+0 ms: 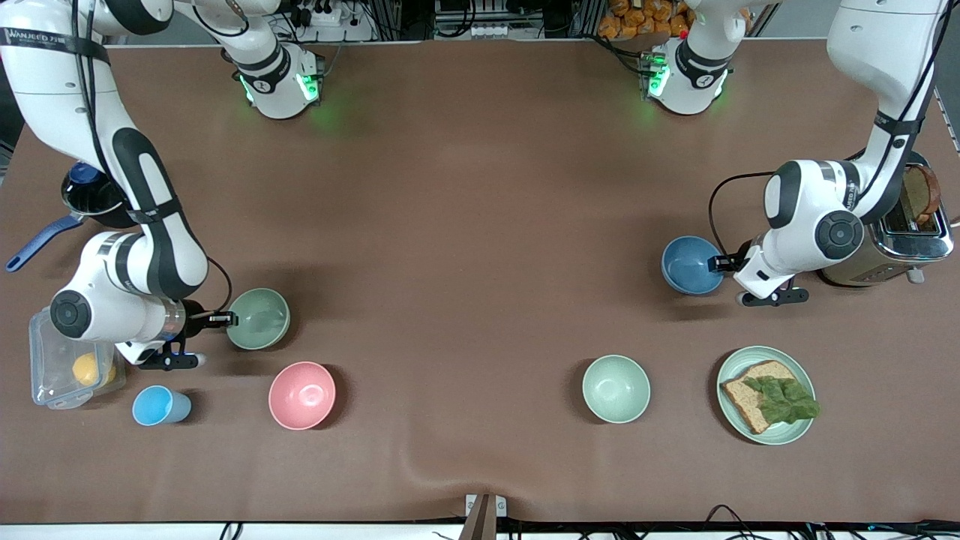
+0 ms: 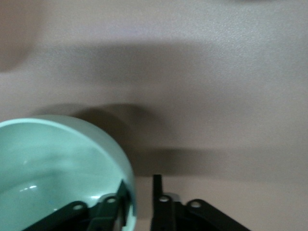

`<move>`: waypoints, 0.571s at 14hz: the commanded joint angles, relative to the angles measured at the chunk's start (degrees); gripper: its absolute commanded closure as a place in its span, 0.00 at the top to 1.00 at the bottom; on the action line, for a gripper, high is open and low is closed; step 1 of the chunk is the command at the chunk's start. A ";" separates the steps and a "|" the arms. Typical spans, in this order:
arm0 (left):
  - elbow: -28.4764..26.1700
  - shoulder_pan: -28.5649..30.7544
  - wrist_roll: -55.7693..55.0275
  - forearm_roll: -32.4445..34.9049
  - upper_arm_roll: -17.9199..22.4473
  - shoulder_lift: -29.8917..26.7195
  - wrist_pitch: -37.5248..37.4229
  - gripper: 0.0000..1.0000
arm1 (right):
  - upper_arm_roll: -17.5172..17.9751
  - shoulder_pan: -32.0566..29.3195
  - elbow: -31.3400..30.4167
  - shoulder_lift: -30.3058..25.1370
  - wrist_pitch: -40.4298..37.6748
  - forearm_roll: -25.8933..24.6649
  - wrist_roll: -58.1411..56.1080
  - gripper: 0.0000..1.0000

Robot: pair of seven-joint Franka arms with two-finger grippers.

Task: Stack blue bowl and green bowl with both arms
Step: 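Grip the green bowl with the right gripper while the left gripper grips the blue bowl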

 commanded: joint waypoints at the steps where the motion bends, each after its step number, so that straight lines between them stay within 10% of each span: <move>1: 0.12 0.18 0.73 1.12 -0.34 0.15 0.39 0.46 | 0.71 -0.22 -0.81 -1.55 -0.01 0.71 0.29 0.00; 6: 0.20 0.09 0.56 0.60 -0.34 0.51 0.48 0.02 | 1.06 2.75 -0.90 -10.23 -8.34 0.80 1.69 0.00; 8: 0.29 -0.08 0.12 0.33 -0.43 0.51 0.39 0.00 | 1.24 6.35 -0.73 -13.32 -10.91 0.71 6.94 0.00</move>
